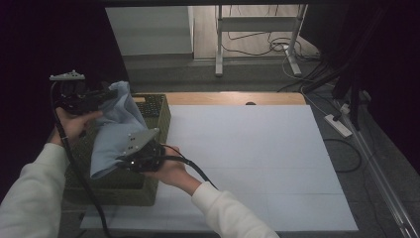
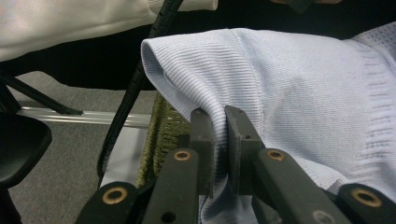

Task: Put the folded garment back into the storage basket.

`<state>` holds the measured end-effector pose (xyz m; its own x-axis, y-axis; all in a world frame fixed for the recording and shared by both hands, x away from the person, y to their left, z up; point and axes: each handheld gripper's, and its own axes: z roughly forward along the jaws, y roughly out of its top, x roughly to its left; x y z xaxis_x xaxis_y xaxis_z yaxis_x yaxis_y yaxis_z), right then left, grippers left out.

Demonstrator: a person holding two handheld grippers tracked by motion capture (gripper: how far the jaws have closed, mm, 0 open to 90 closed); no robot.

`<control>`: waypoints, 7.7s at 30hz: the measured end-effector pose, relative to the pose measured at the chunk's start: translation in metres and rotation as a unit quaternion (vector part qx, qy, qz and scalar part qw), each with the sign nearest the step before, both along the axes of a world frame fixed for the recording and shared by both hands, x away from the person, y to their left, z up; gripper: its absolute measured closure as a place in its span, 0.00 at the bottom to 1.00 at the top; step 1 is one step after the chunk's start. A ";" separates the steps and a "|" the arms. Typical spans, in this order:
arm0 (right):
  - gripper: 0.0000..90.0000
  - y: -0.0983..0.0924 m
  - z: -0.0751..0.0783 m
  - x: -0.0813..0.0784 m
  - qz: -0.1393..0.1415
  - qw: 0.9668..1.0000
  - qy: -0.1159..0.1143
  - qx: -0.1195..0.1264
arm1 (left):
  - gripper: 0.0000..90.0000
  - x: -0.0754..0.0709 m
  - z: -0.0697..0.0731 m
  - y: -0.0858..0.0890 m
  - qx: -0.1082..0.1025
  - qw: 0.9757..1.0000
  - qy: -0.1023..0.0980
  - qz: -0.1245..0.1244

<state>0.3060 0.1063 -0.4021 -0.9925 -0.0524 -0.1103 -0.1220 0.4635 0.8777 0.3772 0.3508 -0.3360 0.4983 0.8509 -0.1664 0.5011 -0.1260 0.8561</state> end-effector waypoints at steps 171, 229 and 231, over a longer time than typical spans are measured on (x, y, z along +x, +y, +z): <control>0.52 -0.236 -0.038 0.015 -0.255 0.965 0.063 0.017 | 0.38 -0.077 -0.079 -0.106 -0.006 0.996 0.055 -0.077; 0.49 -0.398 -0.062 -0.007 -0.383 0.922 0.066 0.001 | 0.38 -0.115 -0.092 -0.165 -0.006 0.991 0.047 -0.124; 0.49 -0.399 -0.062 -0.007 -0.383 0.921 0.067 0.002 | 0.38 -0.115 -0.092 -0.166 -0.004 0.991 0.046 -0.125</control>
<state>0.2994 -0.2923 -0.4643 -0.7428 0.6693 0.0182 0.3495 0.3644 0.8631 0.2623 0.1850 -0.4280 0.6755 0.7013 -0.2279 0.5317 -0.2490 0.8095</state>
